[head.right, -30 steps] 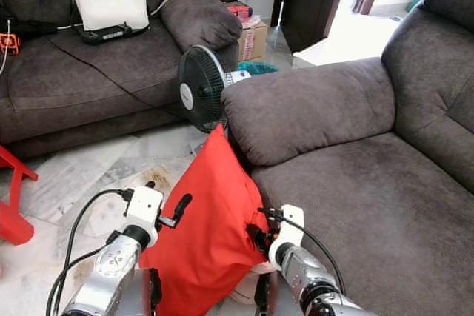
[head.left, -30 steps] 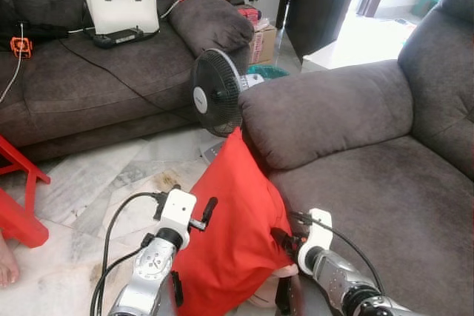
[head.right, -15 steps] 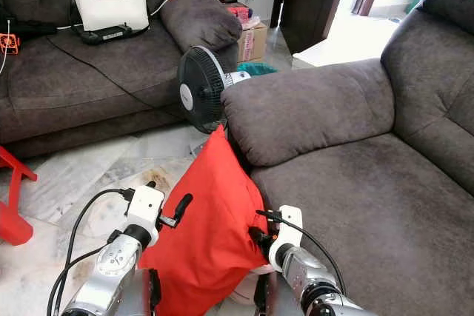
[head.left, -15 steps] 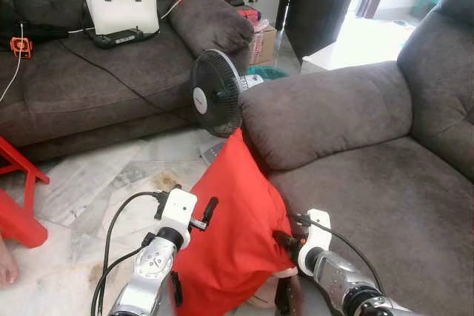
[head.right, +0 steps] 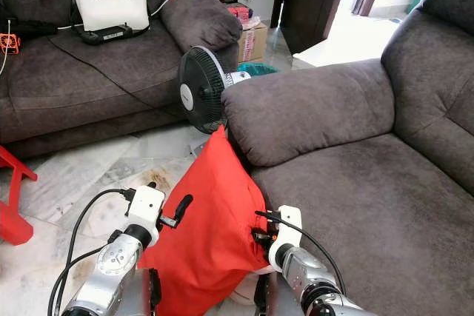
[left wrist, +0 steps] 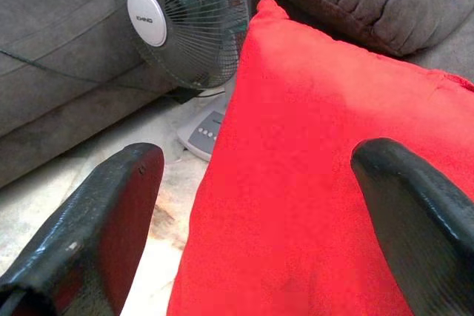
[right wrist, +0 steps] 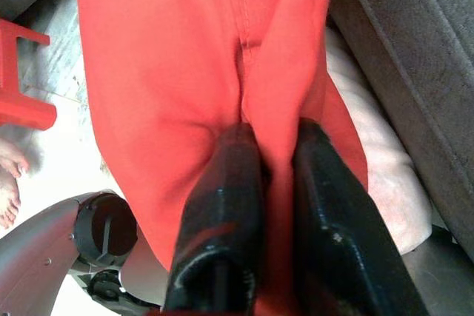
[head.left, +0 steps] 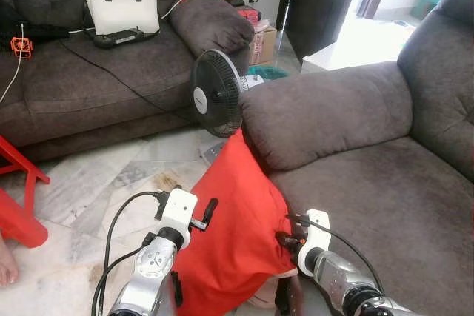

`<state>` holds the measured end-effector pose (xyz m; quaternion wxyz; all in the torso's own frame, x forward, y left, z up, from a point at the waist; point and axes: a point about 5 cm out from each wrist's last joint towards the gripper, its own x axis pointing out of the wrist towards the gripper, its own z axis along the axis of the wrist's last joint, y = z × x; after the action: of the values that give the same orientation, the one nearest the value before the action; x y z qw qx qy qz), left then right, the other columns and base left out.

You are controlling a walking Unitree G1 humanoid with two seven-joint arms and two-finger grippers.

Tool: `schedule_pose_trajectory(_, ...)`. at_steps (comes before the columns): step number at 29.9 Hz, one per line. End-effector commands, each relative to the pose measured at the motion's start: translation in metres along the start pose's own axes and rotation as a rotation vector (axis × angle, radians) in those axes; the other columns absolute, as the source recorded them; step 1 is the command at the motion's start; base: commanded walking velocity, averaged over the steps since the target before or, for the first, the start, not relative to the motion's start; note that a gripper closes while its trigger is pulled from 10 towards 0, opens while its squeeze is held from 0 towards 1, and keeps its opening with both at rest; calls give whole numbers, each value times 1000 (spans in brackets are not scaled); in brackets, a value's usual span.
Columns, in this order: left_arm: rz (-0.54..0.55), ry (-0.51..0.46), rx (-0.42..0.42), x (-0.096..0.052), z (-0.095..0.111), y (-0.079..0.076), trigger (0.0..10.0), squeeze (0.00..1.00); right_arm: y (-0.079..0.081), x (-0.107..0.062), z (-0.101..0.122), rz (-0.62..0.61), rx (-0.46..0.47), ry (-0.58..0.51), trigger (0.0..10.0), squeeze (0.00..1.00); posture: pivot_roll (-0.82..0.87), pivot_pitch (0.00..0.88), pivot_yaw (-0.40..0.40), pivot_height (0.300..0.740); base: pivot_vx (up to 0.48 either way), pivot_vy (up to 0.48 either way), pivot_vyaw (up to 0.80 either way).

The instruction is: Move the pillow to the sofa from floor

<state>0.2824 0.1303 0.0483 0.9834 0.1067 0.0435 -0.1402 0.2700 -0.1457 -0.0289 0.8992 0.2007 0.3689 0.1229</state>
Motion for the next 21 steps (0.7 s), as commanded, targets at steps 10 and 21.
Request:
schedule_pose_trajectory(10, -13, -7, 8, 3, 1, -1, 10000, 0, -2, -1, -8, -15, 18, 9, 0, 0, 150, 0, -96, 571, 0, 0, 0)
schedule_pose_trajectory(21, 59, -29, -42, 0, 3, 7, 10000, 0, -5, -3, 9, -24, -15, -141, 4431, 0, 143, 0, -88, 571, 0, 0, 0)
